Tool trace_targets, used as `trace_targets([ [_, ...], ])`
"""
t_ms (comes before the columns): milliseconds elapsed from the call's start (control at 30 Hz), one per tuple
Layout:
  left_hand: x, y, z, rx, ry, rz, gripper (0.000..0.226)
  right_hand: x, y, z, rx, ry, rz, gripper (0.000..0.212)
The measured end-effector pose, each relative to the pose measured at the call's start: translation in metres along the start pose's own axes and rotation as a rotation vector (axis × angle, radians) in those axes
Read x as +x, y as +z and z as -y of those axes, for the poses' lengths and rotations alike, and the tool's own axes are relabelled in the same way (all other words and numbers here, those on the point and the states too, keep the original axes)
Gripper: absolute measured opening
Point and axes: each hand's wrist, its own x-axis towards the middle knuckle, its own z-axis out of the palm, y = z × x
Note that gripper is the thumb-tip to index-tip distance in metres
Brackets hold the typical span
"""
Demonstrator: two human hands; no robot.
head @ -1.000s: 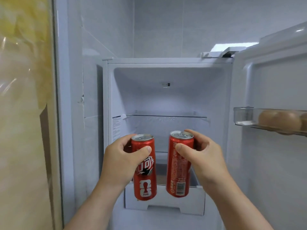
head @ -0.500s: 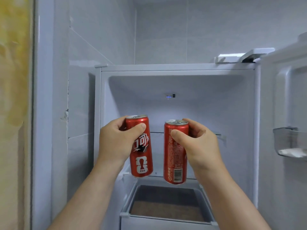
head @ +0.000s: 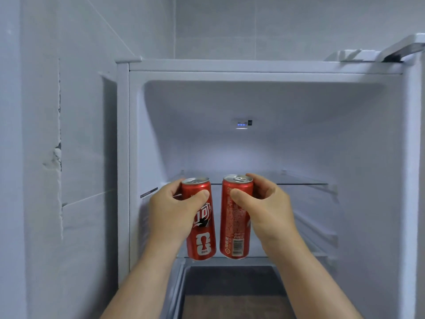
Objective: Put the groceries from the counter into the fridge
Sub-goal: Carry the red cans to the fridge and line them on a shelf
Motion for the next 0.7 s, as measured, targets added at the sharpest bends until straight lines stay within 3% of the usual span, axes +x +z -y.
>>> trace_targets([
  [233, 0.014, 0.008, 0.031, 0.001, -0.035, 0.009, 0.025, 0.014, 0.014, -0.032, -0.054, 0.038, 0.005, 0.05],
  [433, 0.022, 0.025, 0.048, 0.048, -0.068, -0.026, 0.032, 0.029, 0.012, -0.053, -0.081, 0.046, 0.051, 0.031],
  [700, 0.034, 0.043, 0.066, 0.093, -0.08, -0.021, 0.019, 0.046, 0.006, -0.074, -0.114, 0.08, 0.026, 0.055],
])
